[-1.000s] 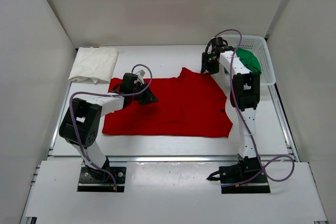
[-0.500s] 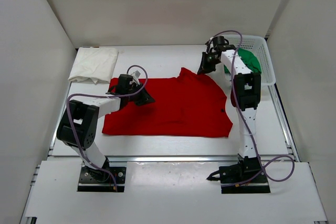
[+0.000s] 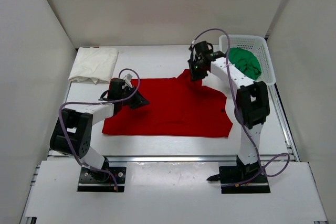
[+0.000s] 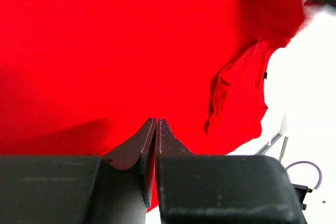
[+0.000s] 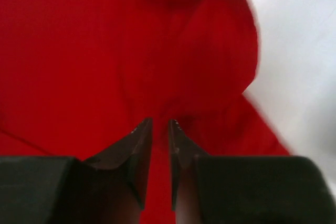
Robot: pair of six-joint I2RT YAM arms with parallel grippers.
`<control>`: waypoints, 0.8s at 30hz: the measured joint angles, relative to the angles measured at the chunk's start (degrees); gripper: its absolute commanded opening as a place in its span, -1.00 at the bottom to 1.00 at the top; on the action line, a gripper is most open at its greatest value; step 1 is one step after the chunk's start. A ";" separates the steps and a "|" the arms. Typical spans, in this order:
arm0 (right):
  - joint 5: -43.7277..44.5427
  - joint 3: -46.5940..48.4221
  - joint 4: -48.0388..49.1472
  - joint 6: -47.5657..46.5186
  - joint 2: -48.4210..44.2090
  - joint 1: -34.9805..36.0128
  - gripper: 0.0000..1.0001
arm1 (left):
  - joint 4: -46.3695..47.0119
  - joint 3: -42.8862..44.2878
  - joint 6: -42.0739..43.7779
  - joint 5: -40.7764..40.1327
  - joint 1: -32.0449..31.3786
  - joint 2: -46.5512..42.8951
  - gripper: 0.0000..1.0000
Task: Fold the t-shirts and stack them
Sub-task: Grap the side of the flattened tshirt furthest away from the robot with both arms
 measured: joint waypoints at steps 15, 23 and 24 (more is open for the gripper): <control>1.70 -24.37 8.90 0.90 -12.35 -5.99 -0.71 | -1.60 -2.05 -0.04 1.88 3.85 -5.07 -0.66; -3.91 -18.40 18.58 6.91 -2.32 -10.69 -0.31 | -2.14 -0.39 0.26 1.66 4.35 -5.60 -0.65; -5.11 -17.44 18.71 7.10 -0.42 -10.75 -0.30 | -2.27 -0.39 0.31 1.64 4.35 -5.60 -0.66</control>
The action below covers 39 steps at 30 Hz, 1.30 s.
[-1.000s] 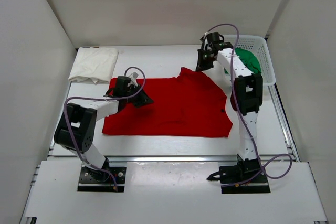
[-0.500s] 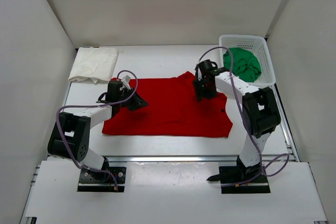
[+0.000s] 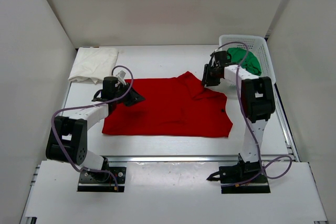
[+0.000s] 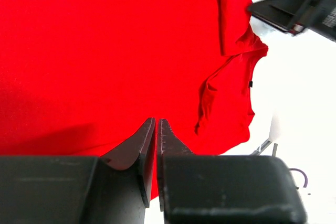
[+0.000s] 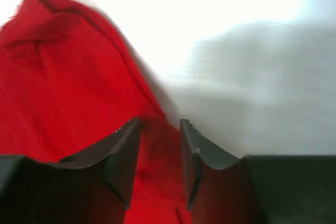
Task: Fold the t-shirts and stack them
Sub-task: Grap the side of the flattened tshirt furthest away from the robot with both arms
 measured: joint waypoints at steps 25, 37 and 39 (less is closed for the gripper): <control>23.67 28.59 -17.62 -9.46 12.85 17.97 -0.25 | -5.51 4.66 1.27 -3.17 5.09 0.42 -0.65; 10.95 13.33 -8.55 -9.16 4.02 7.32 -0.36 | -2.69 4.57 -0.24 -2.71 7.17 0.92 -0.75; 11.06 13.42 -7.91 -10.40 4.02 10.51 -0.33 | 1.18 3.41 -1.79 -0.94 8.76 1.60 -0.77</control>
